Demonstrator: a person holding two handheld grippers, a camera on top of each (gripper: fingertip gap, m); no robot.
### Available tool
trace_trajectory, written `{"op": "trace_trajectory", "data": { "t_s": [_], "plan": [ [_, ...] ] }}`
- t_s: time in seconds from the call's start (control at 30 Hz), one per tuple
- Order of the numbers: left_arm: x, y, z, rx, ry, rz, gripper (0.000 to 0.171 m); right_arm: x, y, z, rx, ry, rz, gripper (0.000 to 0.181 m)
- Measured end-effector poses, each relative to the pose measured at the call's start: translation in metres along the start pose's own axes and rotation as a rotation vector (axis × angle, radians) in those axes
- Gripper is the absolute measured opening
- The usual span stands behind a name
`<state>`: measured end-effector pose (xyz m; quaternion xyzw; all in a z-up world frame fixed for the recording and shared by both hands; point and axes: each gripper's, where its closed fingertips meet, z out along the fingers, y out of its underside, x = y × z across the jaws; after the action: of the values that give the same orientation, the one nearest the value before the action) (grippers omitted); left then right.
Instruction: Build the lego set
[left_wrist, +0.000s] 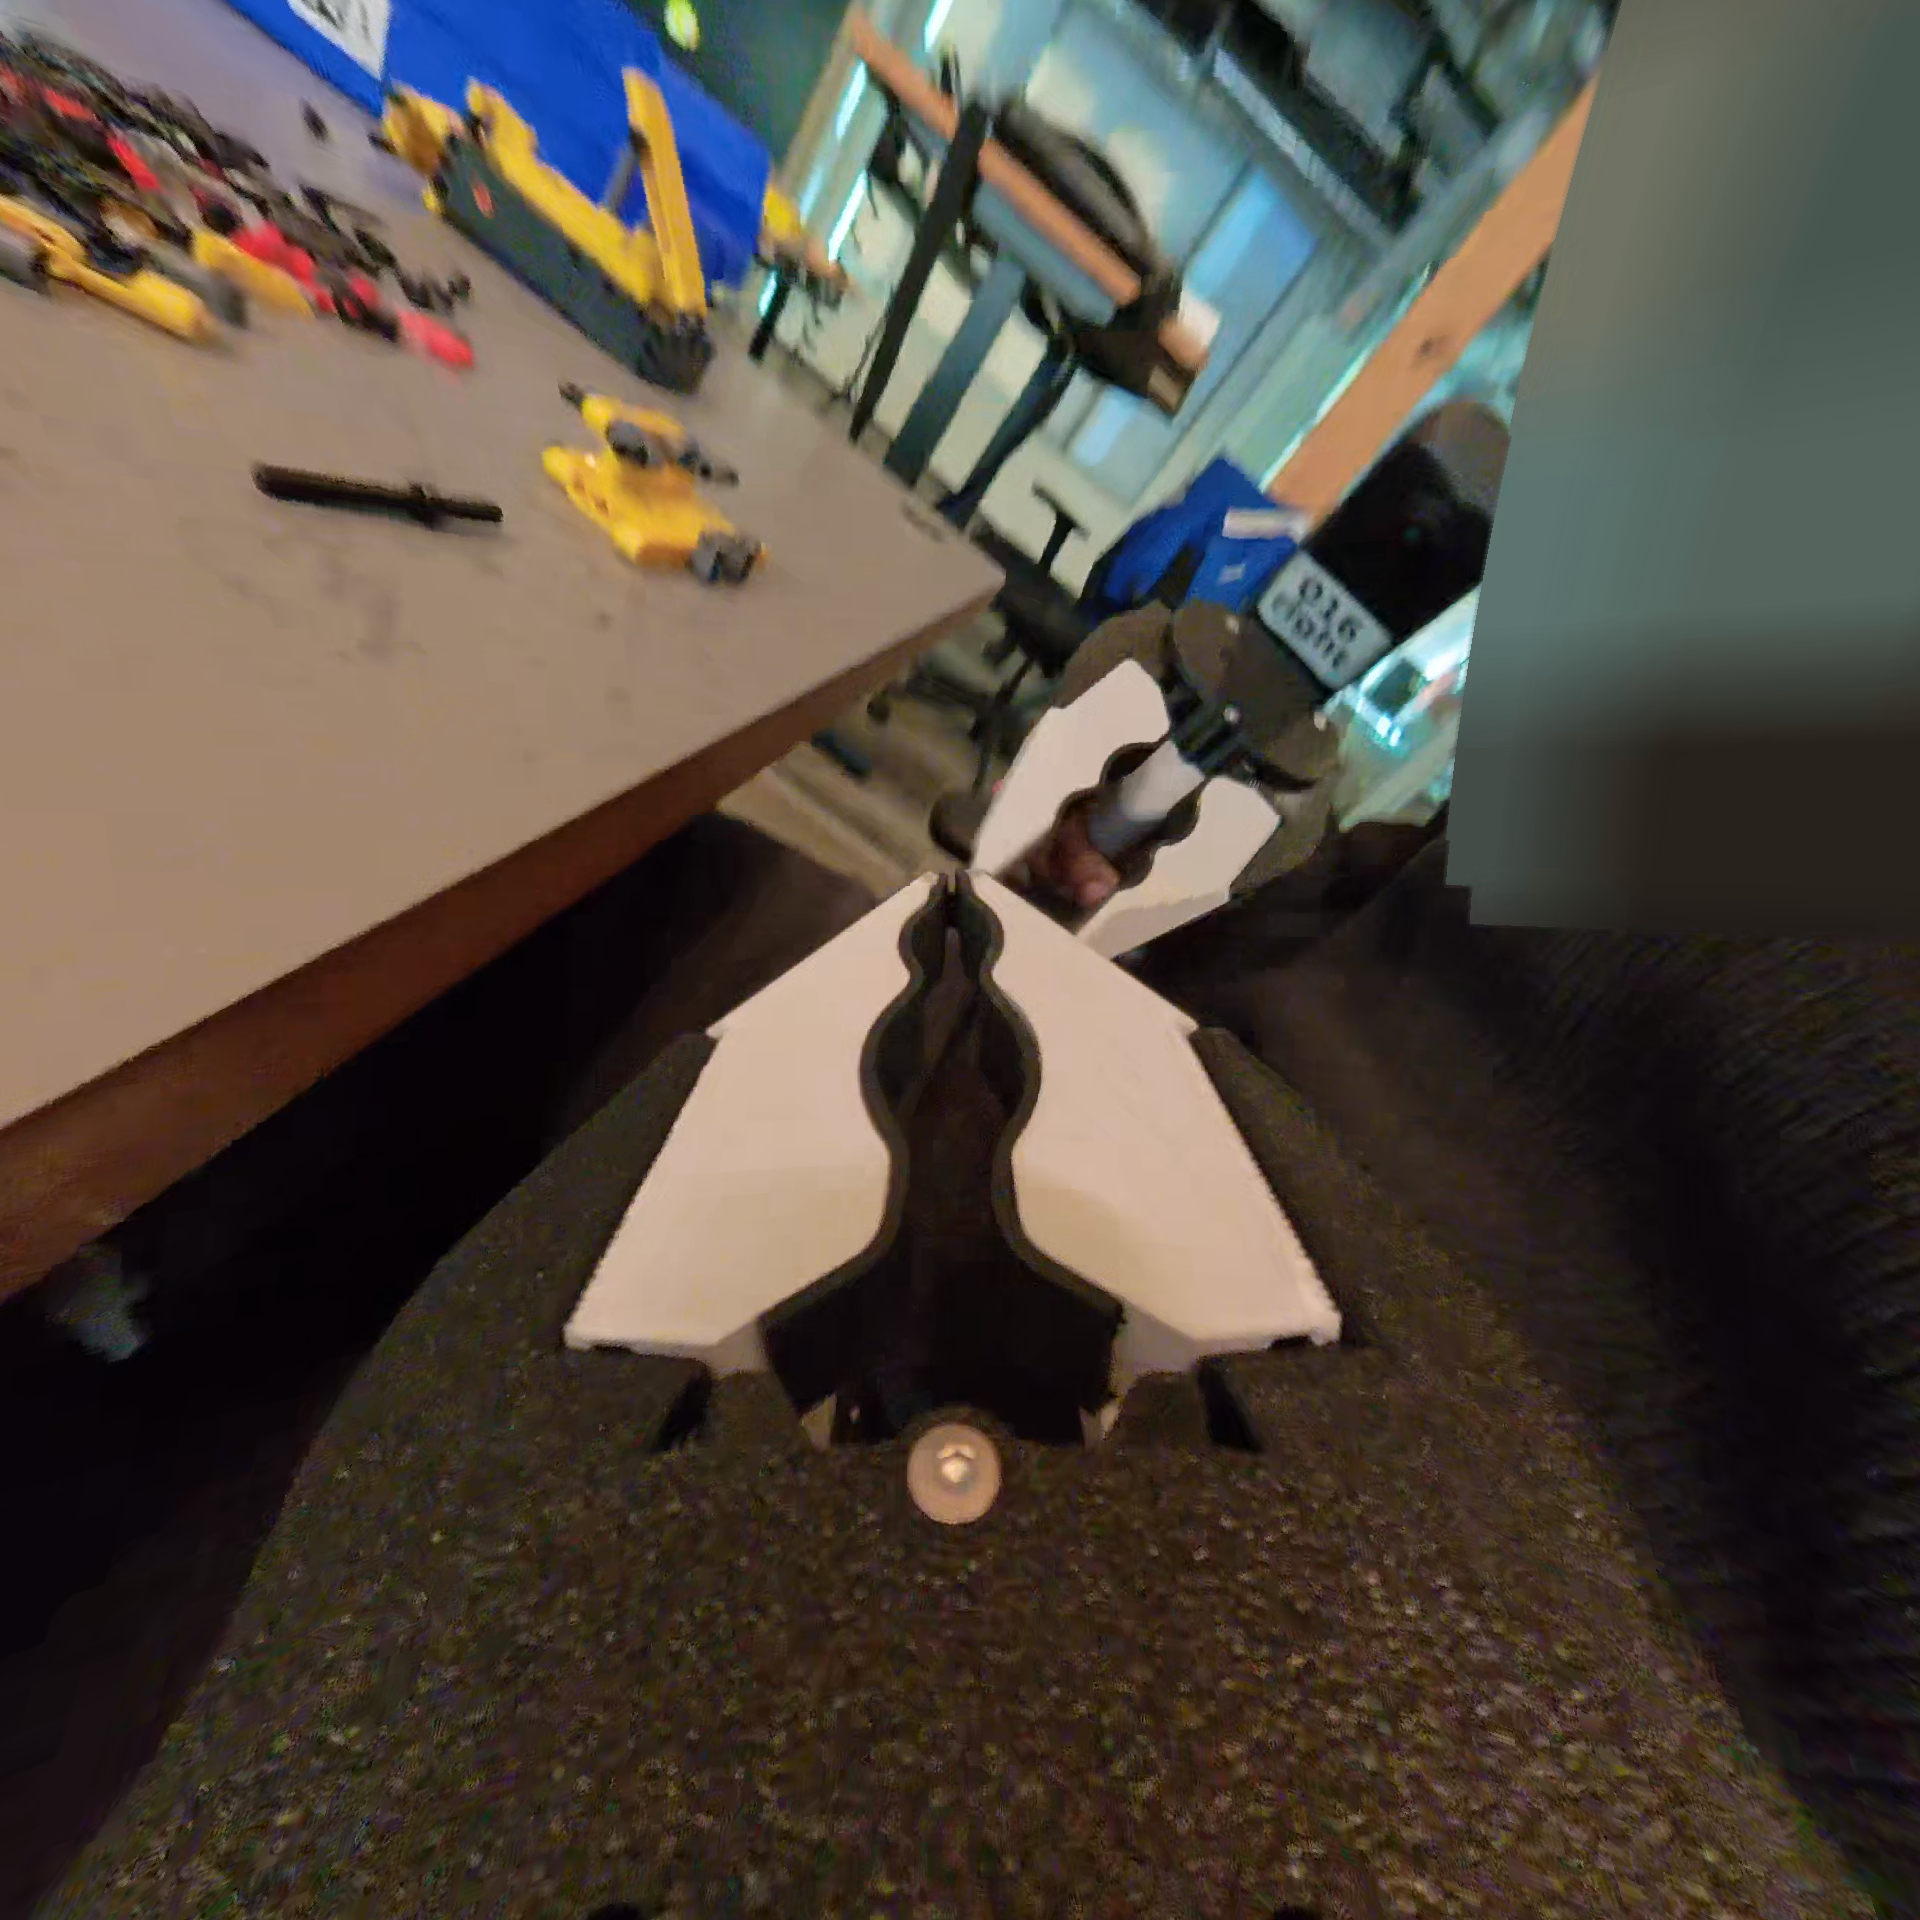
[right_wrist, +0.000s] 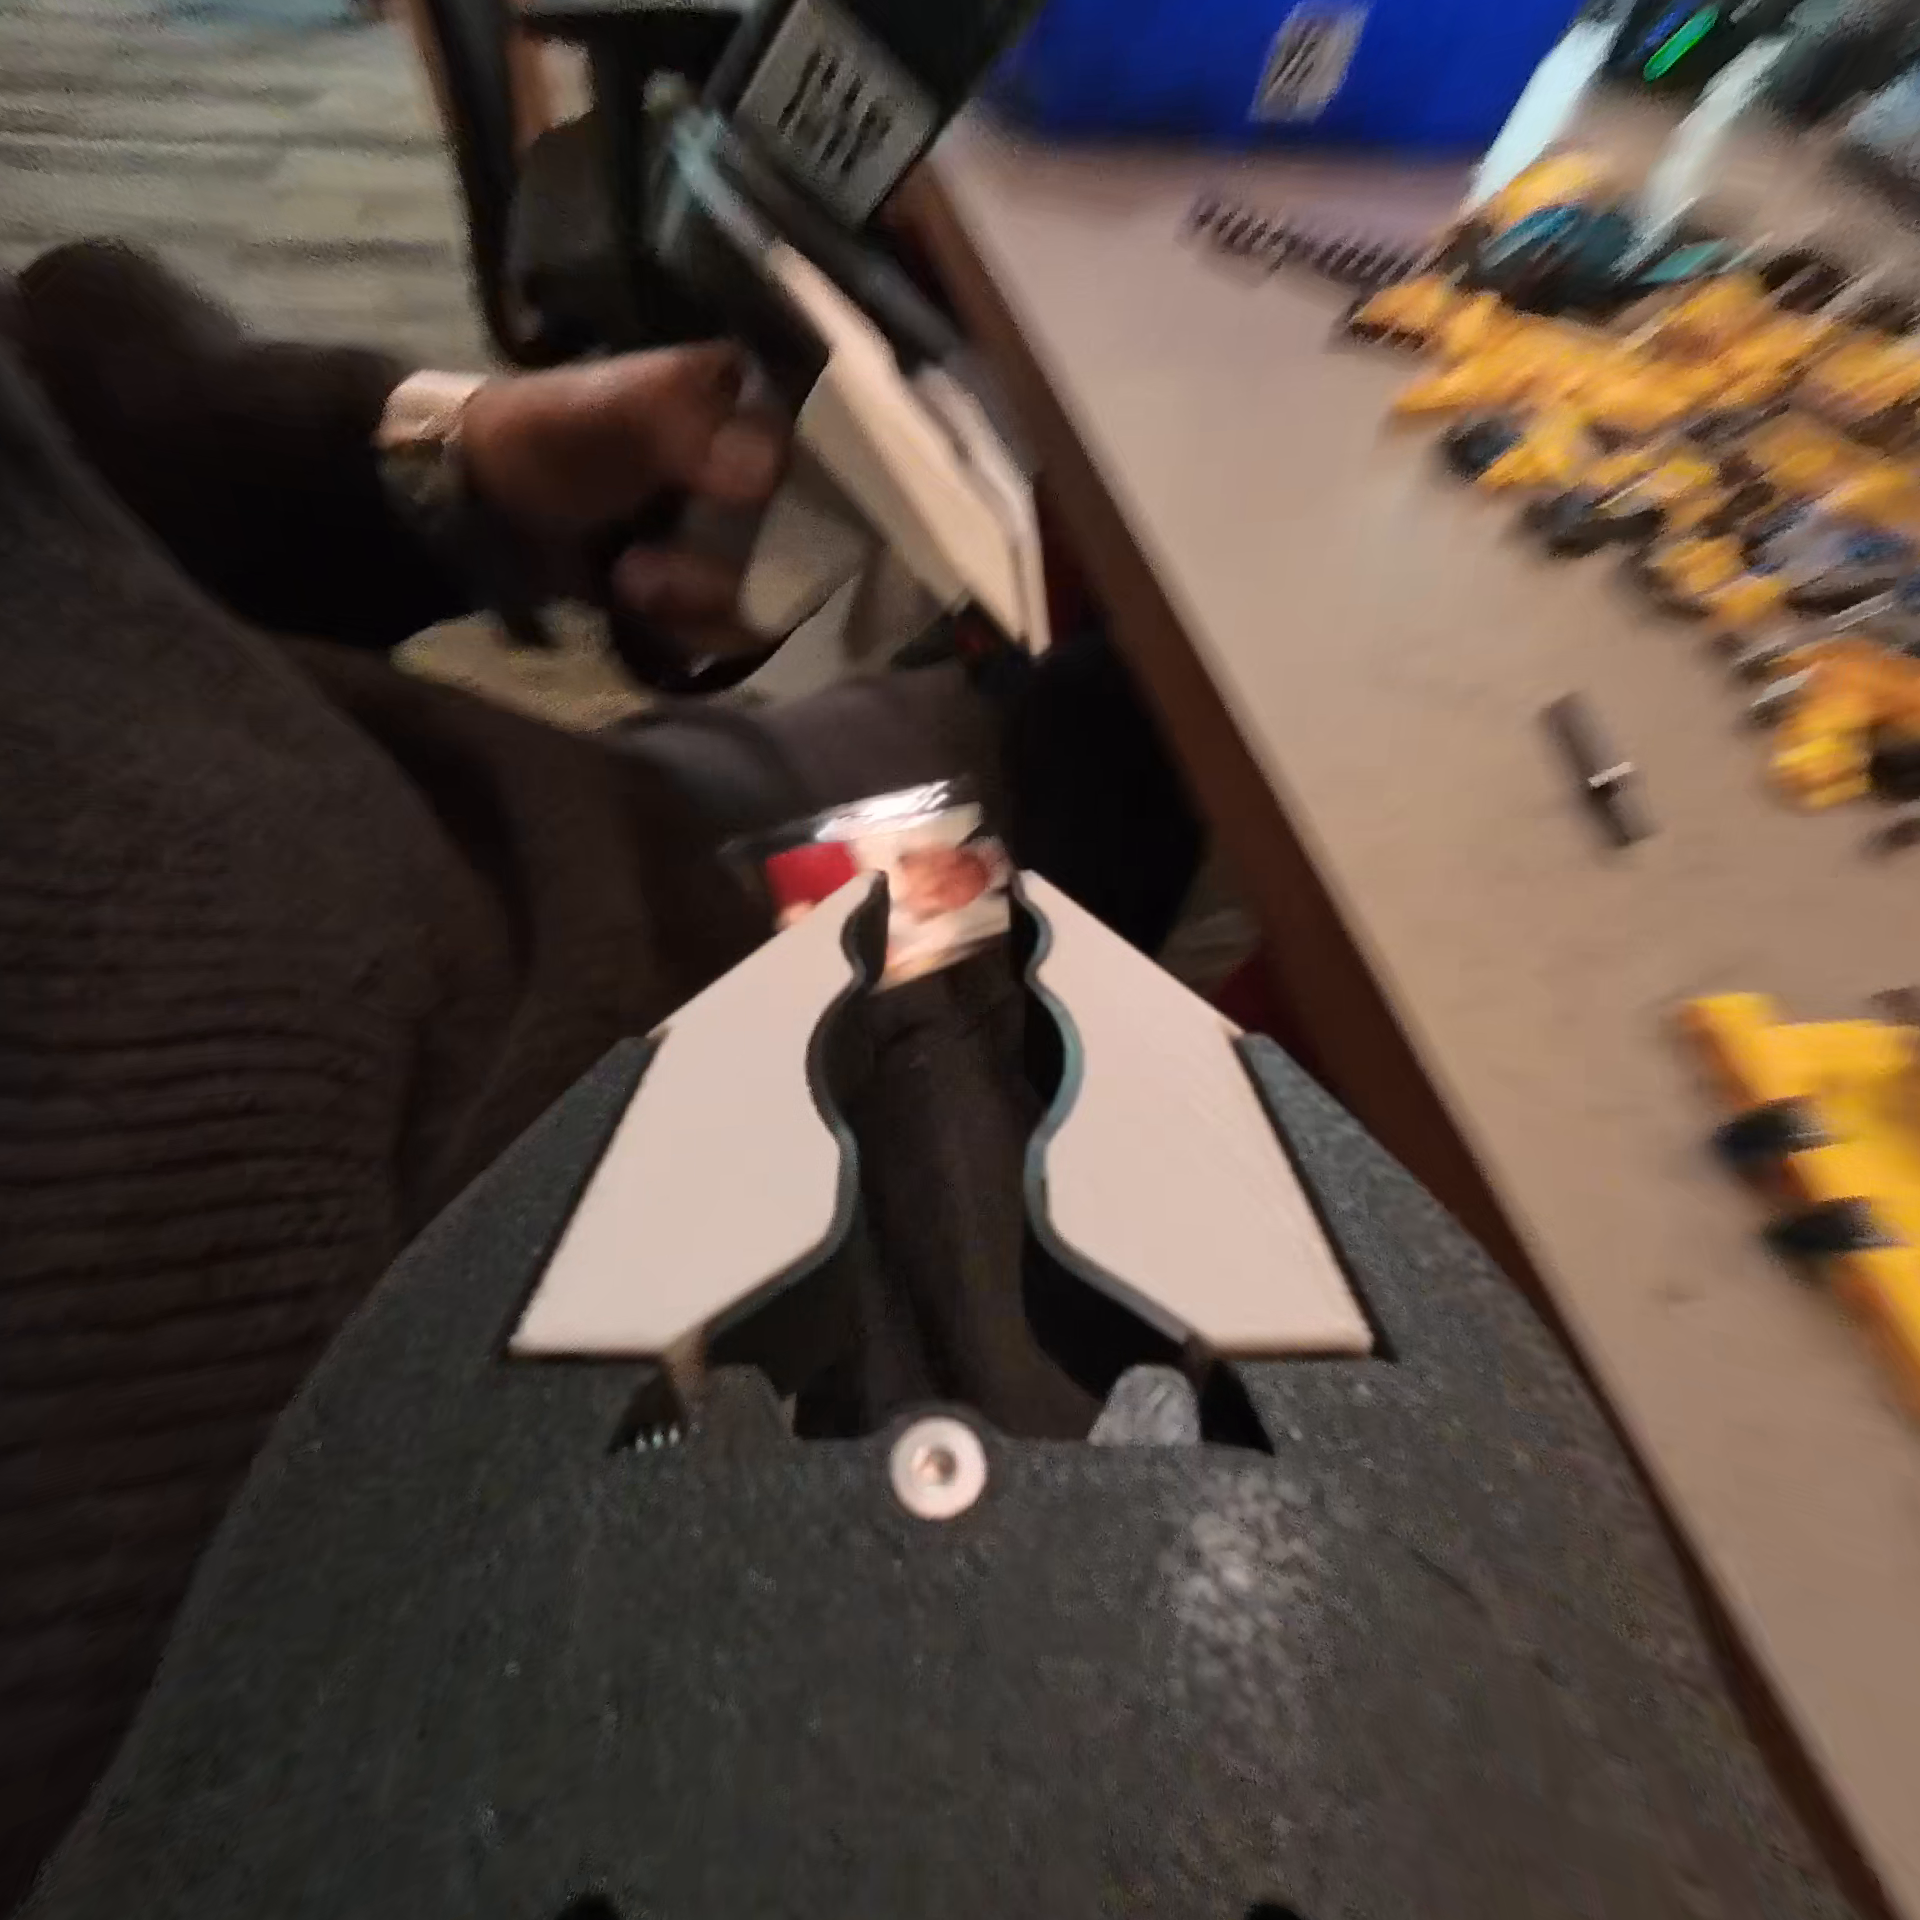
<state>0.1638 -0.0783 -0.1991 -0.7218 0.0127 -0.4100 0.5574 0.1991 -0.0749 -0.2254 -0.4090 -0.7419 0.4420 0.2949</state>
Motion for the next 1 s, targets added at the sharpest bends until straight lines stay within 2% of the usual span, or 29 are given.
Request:
{"op": "trace_trajectory", "data": {
  "t_s": [0.1, 0.23, 0.4, 0.67, 1.0],
  "plan": [
    [-0.001, -0.019, 0.001, 0.14, -0.018, -0.094, 0.0, 0.023, -0.031, -0.002, 0.103, 0.156, -0.1, 0.027],
    [-0.002, -0.041, 0.003, 0.332, -0.026, -0.246, 0.0, 0.037, -0.044, 0.002, 0.126, 0.248, -0.198, 0.027],
    [-0.005, -0.041, 0.012, 0.33, -0.044, -0.298, 0.0, 0.05, -0.061, -0.003, 0.168, 0.314, -0.256, 0.02],
    [-0.01, -0.044, 0.009, 0.368, -0.037, -0.355, 0.0, 0.046, -0.06, 0.007, 0.132, 0.255, -0.307, 0.017],
    [-0.012, -0.045, 0.006, 0.374, -0.031, -0.346, 0.001, 0.048, -0.063, 0.018, 0.121, 0.21, -0.292, 0.006]
  ]
}}
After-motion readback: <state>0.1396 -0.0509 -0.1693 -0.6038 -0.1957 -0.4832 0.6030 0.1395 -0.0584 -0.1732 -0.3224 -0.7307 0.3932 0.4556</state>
